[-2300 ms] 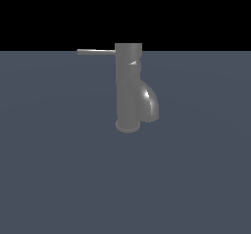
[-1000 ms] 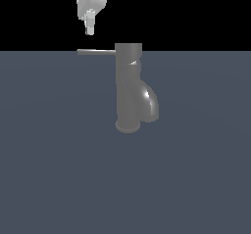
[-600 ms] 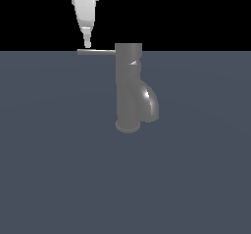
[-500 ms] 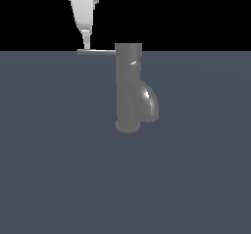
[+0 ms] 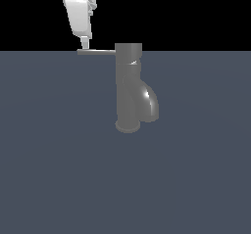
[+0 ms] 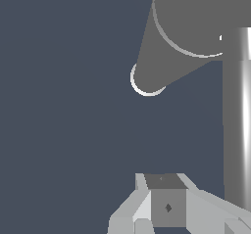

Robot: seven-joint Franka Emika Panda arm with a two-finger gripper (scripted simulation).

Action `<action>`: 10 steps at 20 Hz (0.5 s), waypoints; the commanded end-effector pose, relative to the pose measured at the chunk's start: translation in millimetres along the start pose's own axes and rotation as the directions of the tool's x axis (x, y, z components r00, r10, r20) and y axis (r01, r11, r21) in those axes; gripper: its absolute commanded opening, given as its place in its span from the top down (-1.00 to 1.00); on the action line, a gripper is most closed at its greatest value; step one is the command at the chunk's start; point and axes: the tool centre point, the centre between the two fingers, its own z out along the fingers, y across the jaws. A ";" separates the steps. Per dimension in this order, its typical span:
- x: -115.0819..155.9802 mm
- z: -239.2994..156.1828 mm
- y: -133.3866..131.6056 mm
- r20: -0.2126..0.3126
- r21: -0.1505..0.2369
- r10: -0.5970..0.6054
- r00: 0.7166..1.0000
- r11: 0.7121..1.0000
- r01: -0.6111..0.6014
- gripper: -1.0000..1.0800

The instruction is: Turn on the faucet by rotating a designated handle.

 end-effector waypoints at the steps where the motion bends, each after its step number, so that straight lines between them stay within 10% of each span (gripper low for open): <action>1: 0.1 0.1 -0.5 -0.001 0.001 0.003 1.000 1.000 -0.003 1.00; 10: 1.1 0.3 17.8 -0.001 0.000 0.001 1.000 1.000 -0.001 1.00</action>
